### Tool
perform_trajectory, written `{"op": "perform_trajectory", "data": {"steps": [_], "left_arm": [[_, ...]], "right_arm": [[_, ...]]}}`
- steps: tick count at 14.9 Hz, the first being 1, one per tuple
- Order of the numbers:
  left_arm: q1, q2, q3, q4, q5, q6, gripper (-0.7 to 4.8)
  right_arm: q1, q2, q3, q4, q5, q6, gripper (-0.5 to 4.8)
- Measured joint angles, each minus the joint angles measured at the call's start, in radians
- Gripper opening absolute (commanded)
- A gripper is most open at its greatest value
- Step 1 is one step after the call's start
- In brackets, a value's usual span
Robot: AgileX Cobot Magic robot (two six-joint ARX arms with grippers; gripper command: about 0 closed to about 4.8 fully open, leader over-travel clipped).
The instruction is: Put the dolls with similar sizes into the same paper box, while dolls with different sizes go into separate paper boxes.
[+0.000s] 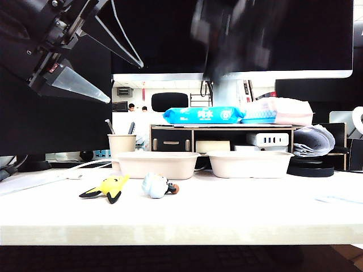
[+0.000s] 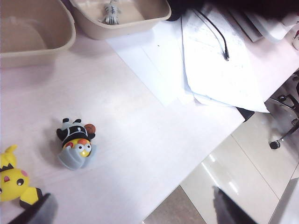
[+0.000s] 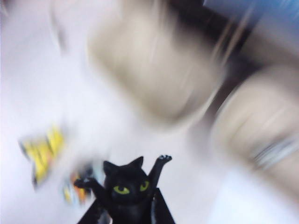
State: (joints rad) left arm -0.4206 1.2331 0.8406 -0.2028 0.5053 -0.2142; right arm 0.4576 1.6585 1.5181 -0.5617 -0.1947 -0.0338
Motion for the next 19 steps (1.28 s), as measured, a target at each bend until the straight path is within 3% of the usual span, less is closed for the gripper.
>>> {"op": "perform_trajectory", "data": {"steps": [3,5,8,12,17,18,19], "left_arm": [[0.0,0.009,0.0,0.085,-0.044,0.0,4.79],[0.0,0.05,0.0,0.256,-0.022,-0.038,4.79],[-0.016,0.061,0.002,0.297,-0.027,-0.077,4.79],[-0.013,0.061,0.002,0.297,-0.032,-0.075,4.79],[-0.013,0.061,0.002,0.296,-0.034,-0.063,4.79],[-0.013,0.061,0.002,0.296,-0.034,-0.064,4.79],[-0.013,0.061,0.002,0.296,-0.034,-0.064,4.79]], "right_arm": [[-0.105,0.007,0.177,-0.043,0.009,-0.032,-0.02],[-0.193,0.06,0.213,-0.049,0.0,-0.04,-0.02],[-0.269,0.214,0.214,-0.05,-0.045,-0.042,-0.02],[-0.252,0.372,0.212,-0.05,-0.092,-0.042,-0.01],[-0.248,0.391,0.212,0.008,-0.093,-0.042,0.0],[-0.248,0.391,0.212,0.006,-0.093,-0.042,1.06],[-0.248,0.391,0.212,0.006,-0.094,-0.042,4.38]]}}
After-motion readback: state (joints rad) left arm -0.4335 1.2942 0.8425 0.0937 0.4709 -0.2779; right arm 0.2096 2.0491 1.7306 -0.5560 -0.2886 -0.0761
